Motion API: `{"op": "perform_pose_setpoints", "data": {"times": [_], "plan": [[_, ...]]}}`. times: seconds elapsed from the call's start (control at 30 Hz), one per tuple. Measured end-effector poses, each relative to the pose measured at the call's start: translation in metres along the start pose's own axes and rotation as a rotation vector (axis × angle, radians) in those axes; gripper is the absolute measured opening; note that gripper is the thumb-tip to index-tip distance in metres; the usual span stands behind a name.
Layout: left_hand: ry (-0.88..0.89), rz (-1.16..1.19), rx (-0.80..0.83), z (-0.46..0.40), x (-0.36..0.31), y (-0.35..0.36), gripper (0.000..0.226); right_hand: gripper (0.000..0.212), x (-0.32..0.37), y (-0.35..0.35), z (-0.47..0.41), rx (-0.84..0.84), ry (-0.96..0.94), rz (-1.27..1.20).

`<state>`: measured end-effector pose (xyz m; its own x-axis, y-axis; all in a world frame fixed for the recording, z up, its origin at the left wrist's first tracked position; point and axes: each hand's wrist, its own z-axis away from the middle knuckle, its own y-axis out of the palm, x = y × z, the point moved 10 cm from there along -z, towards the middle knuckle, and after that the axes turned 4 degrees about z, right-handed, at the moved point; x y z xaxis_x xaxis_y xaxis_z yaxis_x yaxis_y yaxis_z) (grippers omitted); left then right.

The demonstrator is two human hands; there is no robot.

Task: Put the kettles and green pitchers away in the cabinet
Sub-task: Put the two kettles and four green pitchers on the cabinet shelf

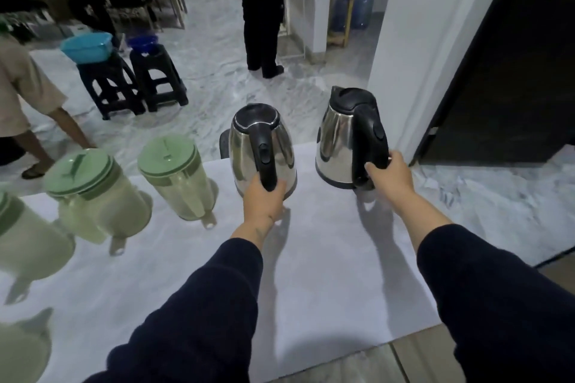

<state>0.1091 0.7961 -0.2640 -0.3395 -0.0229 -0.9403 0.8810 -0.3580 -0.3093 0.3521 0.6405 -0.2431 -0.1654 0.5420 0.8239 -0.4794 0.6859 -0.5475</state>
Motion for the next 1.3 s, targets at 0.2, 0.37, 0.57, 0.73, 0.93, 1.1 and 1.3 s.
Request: {"op": "perform_pose_setpoints", "data": {"times": [0.2, 0.37, 0.57, 0.73, 0.93, 1.1, 1.3], "plan": [[0.028, 0.127, -0.105, -0.017, 0.002, 0.001, 0.027, 0.011, 0.009, 0.006, -0.016, -0.119, 0.012, -0.221], [0.114, 0.097, -0.128, -0.013, -0.013, -0.002, 0.020, 0.017, 0.018, 0.002, -0.008, -0.170, -0.045, -0.308], [0.207, 0.121, -0.124, 0.013, -0.044, -0.006, 0.009, 0.020, 0.018, -0.027, 0.016, -0.209, -0.064, -0.318], [0.314, 0.147, -0.120, 0.050, -0.082, -0.014, 0.013, 0.008, 0.029, -0.073, 0.051, -0.291, -0.148, -0.335], [0.364, 0.123, -0.094, 0.103, -0.102, -0.026, 0.013, 0.005, 0.045, -0.131, 0.105, -0.388, -0.224, -0.313], [0.414, 0.128, -0.025, 0.149, -0.124, -0.038, 0.012, 0.007, 0.051, -0.177, 0.164, -0.455, -0.256, -0.344], [0.522, 0.179, 0.098, 0.200, -0.151, -0.053, 0.016, 0.003, 0.045, -0.217, 0.245, -0.596, -0.229, -0.353]]}}
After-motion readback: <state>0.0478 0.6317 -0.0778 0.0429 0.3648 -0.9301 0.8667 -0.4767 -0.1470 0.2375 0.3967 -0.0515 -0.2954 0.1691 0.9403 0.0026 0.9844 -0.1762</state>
